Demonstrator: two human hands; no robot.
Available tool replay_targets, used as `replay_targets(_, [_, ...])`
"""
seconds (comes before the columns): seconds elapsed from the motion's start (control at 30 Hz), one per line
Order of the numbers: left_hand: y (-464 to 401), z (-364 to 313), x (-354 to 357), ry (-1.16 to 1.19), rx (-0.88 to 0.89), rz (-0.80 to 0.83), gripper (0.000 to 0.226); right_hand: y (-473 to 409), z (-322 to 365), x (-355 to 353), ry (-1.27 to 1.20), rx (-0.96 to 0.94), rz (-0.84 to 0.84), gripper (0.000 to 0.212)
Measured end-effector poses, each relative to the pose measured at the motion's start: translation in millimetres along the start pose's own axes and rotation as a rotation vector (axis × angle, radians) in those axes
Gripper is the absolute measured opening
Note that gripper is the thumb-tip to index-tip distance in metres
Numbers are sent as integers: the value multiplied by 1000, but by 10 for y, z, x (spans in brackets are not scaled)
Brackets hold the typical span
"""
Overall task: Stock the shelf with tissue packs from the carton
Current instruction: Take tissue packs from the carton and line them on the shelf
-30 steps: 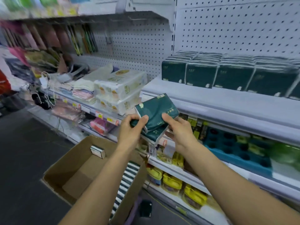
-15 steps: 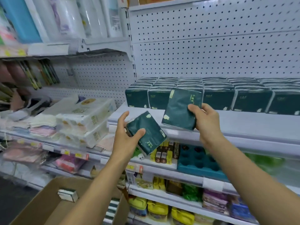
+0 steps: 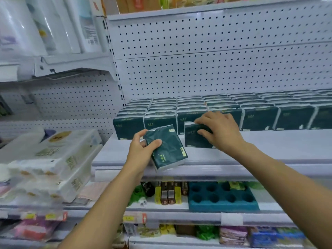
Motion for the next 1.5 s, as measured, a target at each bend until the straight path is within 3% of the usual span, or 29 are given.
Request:
replay_targets(0.17, [-194,20,41,25,-47,66,57,23,-65,267,22,-47,-26,54])
replay_targets(0.4, [-329,-66,117,76,-59,170,50,-257,-156,492,-54,-109,-73,51])
replay_targets(0.73, [-369,-116,168,74,-50,228,54,-328,-298,581,-35,-36,-82,60])
replay_targets(0.8, [-359,-159,208,66,-49,242,55,-301,-260,474,-32,-20,-184,55])
replay_targets(0.9, [-295,-280,314,34,-26,273,52,-231,-113,142,-317,79,-423,37])
replay_targets(0.93, [-269,-326,370,4,-8,287,51,-223,-66,83,-496,152,-387,36])
replay_targets(1.0, [-200,-405,512,-68,26,324,49,-205,57,84,-841,228,-144,46])
replay_targets(1.07, [-141,-455,664,-119,44,346,43,-116,94,116,-965,203,27,51])
replay_targets(1.13, [-105,-497,802,-167,103,313,29,44,-31,99,-1009,247,4,45])
replay_targets(1.23, [-141,-535,921,-368,417,85,18,378,-343,30,-1021,399,-125,34])
replay_targets(1.33, [-218,-552,1004,-733,794,-199,35,709,-672,-28,-937,510,-194,26])
replay_targets(1.4, [-340,-498,1132,-1021,884,-233,60,872,-857,-55,-867,578,-246,22])
replay_targets(1.5, [-510,-401,1285,-1380,873,-246,90,997,-1049,-58,-730,652,-279,17])
Point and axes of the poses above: each hand's wrist, its own y-axis away from the middle knuckle, its own x-axis out of the palm, z = x × y, the point moved 5 cm from there along -y, towards the middle knuckle, and after that the axes turned 15 degrees about -x, right-handed, at the moved point
